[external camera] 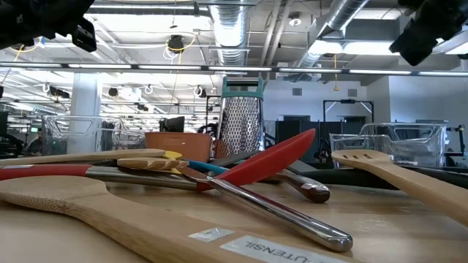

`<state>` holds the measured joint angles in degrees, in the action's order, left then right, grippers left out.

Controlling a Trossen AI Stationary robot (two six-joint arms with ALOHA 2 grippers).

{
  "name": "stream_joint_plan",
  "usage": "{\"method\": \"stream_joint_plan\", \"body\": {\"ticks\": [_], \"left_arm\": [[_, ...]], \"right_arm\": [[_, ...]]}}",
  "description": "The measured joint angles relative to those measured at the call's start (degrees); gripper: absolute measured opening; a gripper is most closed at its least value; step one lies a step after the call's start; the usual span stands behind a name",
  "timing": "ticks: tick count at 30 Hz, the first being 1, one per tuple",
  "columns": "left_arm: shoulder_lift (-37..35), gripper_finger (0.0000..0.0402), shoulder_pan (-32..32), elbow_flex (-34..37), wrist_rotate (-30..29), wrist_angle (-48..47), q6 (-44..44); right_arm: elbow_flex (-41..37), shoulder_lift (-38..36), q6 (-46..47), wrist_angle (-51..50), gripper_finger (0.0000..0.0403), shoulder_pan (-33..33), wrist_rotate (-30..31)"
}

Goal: Pick & Place Kitchen Items
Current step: Put the silver knife into the orange bin

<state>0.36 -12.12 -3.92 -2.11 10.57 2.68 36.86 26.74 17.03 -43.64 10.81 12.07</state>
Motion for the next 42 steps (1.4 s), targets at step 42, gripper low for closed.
{"method": "stream_joint_plan", "body": {"ticks": [42], "left_arm": [[0.0,0.0002,-0.02,0.0,0.0,0.02,0.0]], "right_arm": [[0.7,31.68,5.61,-6.72,0.0,-4.27,-8.97]]}}
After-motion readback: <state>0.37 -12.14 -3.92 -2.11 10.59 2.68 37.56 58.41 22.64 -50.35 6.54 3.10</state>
